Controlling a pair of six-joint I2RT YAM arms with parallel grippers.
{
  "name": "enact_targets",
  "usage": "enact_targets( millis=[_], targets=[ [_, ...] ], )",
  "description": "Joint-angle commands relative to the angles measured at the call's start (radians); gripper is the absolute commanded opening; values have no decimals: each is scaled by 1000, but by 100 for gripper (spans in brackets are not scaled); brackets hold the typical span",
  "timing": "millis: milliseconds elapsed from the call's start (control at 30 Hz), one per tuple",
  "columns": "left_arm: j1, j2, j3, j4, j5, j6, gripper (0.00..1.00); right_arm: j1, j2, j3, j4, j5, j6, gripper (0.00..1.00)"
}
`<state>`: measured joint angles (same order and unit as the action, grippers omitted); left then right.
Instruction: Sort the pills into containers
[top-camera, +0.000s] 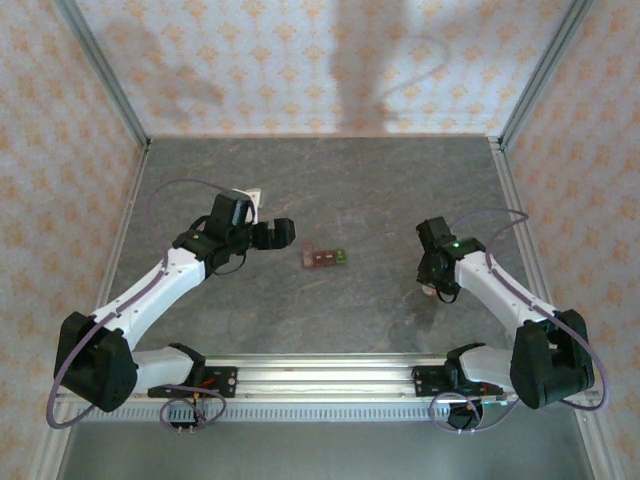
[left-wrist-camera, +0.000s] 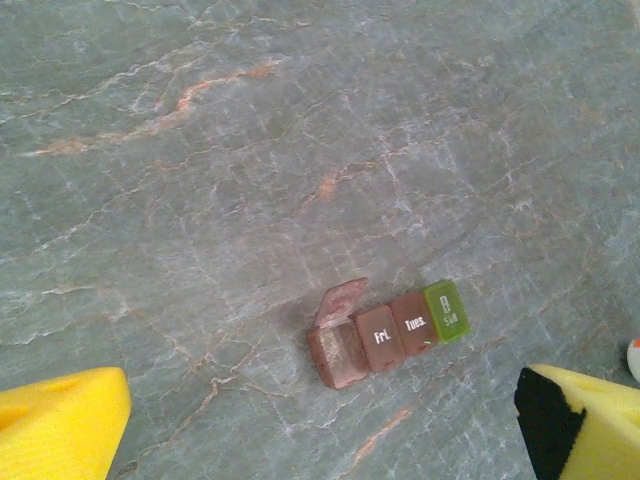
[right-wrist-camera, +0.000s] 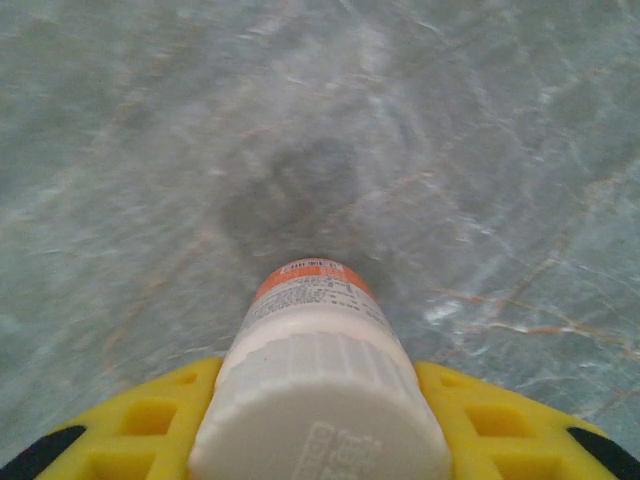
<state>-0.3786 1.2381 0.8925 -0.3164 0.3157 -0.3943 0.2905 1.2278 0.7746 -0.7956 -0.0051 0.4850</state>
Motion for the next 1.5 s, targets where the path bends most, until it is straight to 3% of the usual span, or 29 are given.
enact_targets(
  millis=[0,267,600,800,1133,1467],
  targets=[
    [8,22,-20,59,47,25,100,-7,2,136,-4,-107,-81,30],
    [6,33,-83,288,134,59,100,23,219,512,-13,-334,-120,28],
    [5,9,-173,589,249,327,100,162,634,1128,-150,-597,-193,28],
    [-6,-18,-176,640,283,443,100,193,790,1410,-287,-770,-275,28],
    [-23,-8,-183,674,193,592,96,225,845,1479,-357,-870,-324,28],
    [-24,37,-144,657,222,630,87,278,853,1465,-368,-872,-338,28]
  ],
)
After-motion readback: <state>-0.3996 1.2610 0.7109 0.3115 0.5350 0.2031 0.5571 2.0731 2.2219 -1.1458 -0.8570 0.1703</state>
